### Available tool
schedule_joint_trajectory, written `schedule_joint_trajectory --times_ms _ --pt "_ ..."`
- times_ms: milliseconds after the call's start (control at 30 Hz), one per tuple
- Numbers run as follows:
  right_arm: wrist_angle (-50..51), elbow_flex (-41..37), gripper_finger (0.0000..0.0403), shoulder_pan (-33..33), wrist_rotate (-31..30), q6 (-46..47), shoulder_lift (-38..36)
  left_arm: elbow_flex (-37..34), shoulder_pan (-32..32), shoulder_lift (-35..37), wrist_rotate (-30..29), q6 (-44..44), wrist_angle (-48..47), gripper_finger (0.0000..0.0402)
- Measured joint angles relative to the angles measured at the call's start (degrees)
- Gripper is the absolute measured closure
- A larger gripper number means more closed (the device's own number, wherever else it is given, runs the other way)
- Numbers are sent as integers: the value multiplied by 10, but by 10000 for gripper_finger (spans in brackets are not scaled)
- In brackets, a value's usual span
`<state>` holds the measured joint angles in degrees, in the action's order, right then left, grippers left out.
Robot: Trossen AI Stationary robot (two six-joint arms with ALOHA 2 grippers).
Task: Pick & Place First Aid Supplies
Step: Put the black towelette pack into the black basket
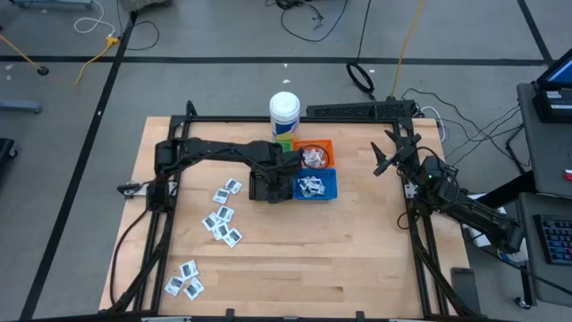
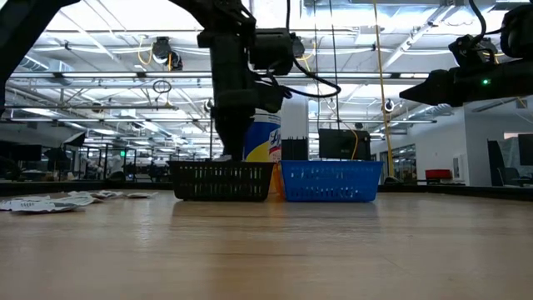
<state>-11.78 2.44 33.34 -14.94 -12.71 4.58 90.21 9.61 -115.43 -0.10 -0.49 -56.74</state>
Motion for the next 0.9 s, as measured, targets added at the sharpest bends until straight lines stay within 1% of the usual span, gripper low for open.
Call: schedule_joint_trajectory --times_ms 167,300,633,700,767,900 --pt "0 0 124 0 0 0 0 0 0 1 0 -30 3 341" --pt "0 0 124 0 0 0 0 0 0 1 0 -31 -1 300" --pt "0 0 124 0 0 0 0 0 9 1 1 -68 -1 178" --pt "0 0 124 0 0 0 0 0 11 1 2 -78 -2 161" --pt "0 0 124 0 0 0 0 0 13 1 18 -77 -2 147" --pt "0 0 124 0 0 0 0 0 15 1 43 -82 -5 133"
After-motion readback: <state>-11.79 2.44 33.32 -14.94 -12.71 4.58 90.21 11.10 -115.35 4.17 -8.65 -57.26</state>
